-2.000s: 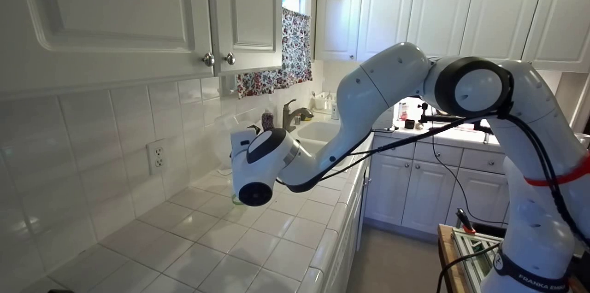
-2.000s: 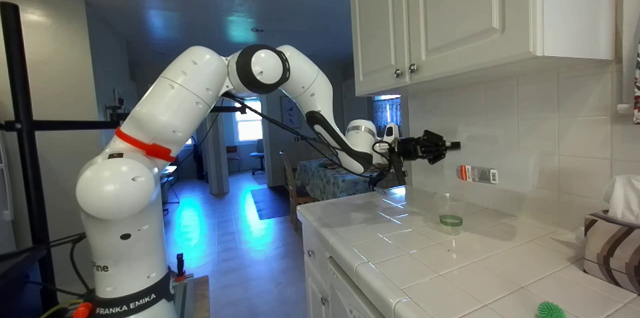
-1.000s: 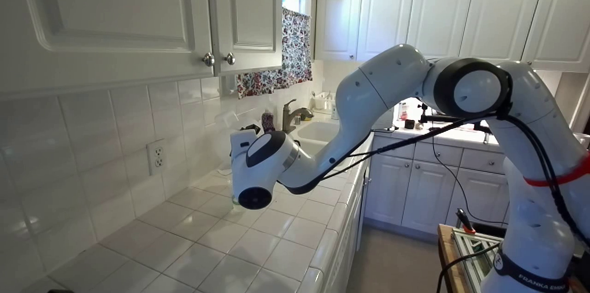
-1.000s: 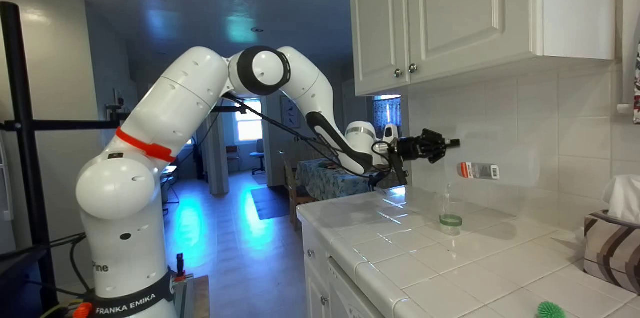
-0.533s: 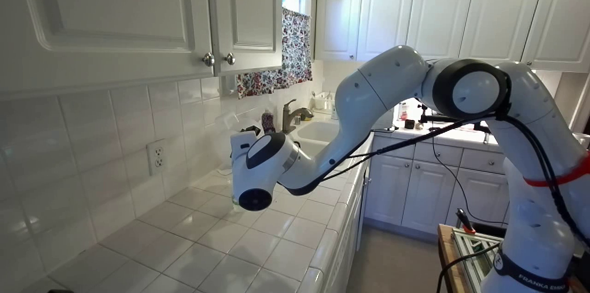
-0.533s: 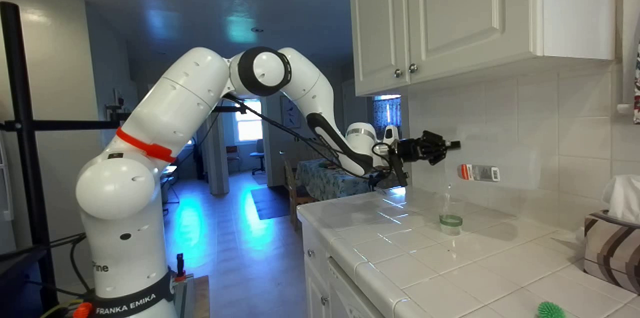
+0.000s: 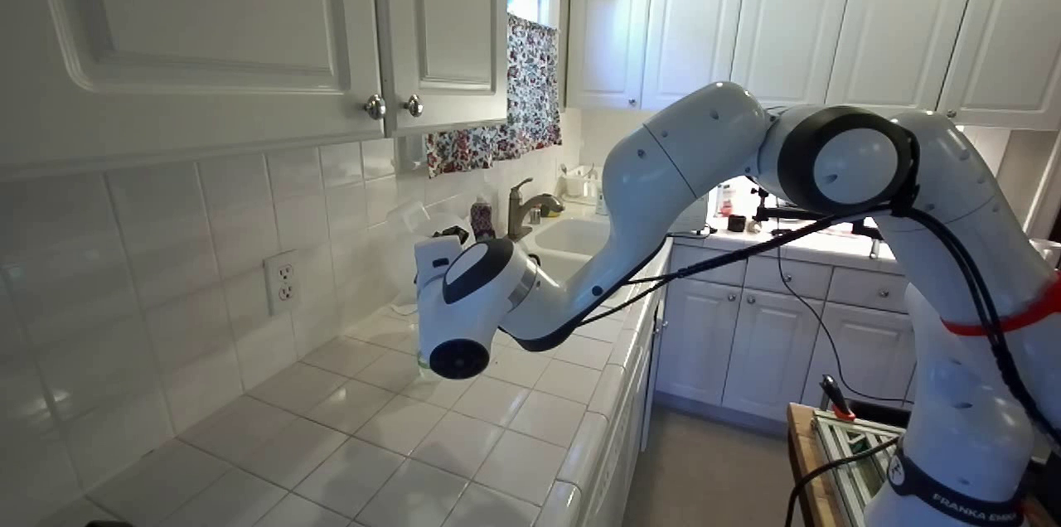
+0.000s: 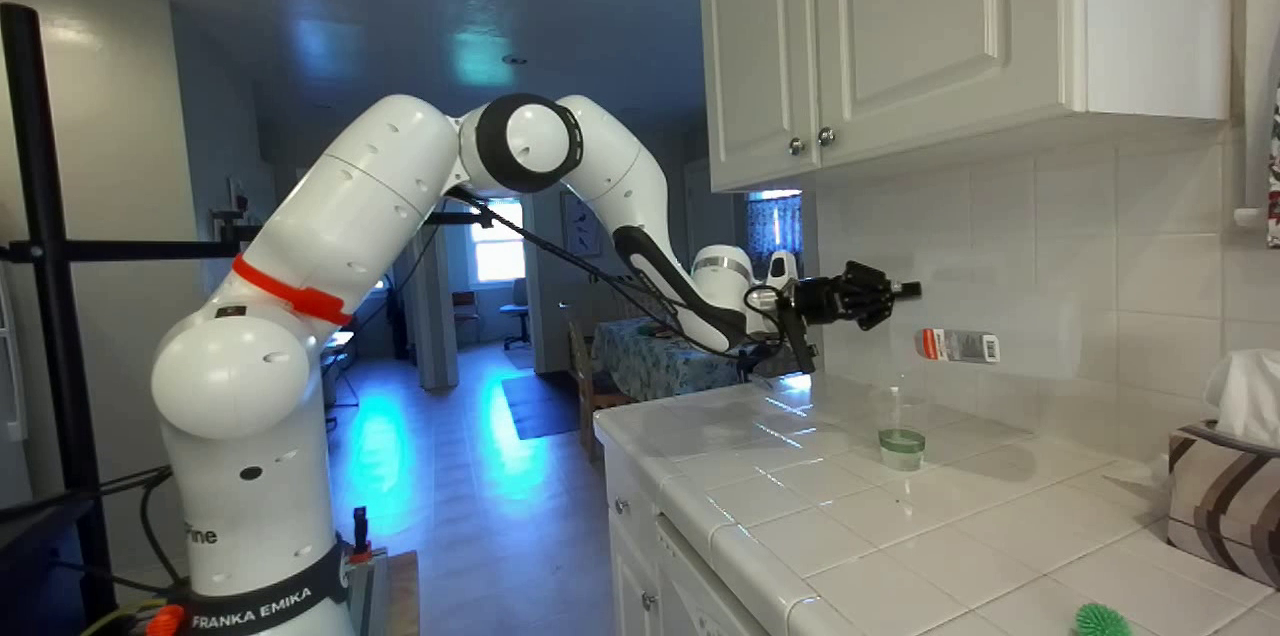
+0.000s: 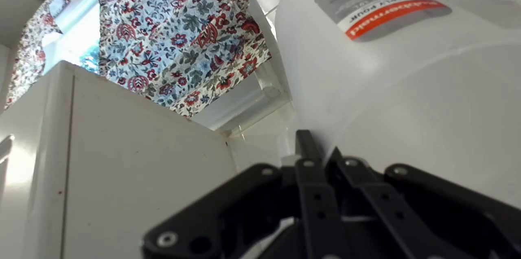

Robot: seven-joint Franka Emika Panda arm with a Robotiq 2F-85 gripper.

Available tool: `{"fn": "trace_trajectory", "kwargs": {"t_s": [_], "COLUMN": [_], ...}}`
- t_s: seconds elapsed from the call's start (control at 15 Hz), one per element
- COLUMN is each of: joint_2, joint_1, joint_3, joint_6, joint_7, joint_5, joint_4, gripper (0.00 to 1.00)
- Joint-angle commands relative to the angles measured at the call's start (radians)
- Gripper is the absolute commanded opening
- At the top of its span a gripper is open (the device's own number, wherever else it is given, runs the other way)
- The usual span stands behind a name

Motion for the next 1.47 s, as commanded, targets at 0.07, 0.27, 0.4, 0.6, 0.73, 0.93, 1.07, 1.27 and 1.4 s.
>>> {"fn": "trace_trajectory", "kwargs": {"t_s": [0.07,0.27,0.4,0.6,0.73,0.93,1.07,1.27,1.4], "joint_2": [0.001,0.001,0.001,0.001,0.001,0.001,0.001,0.0,0.0], "joint_1": [-0.011,-0.011,-0.011,-0.011,-0.011,-0.011,-0.011,-0.012,-0.012], "joint_3": [0.016,0.016,0.016,0.016,0.016,0.016,0.016,0.017,0.015], "joint_6": [-0.007,-0.007,-0.007,-0.007,-0.007,-0.007,-0.007,-0.009,-0.017], "joint_7": [-0.004,-0.004,-0.004,-0.004,-0.004,-0.004,-0.004,-0.001,0.002], "joint_5": [-0.005,-0.005,-0.005,-0.005,-0.005,-0.005,-0.005,-0.002,0.001], "joint_4": [0.001,0.001,0.001,0.001,0.001,0.001,0.001,0.0,0.0], "gripper": [0.05,0.05,0.05,0.05,0.05,0.05,0.01,0.01,0.01]}}
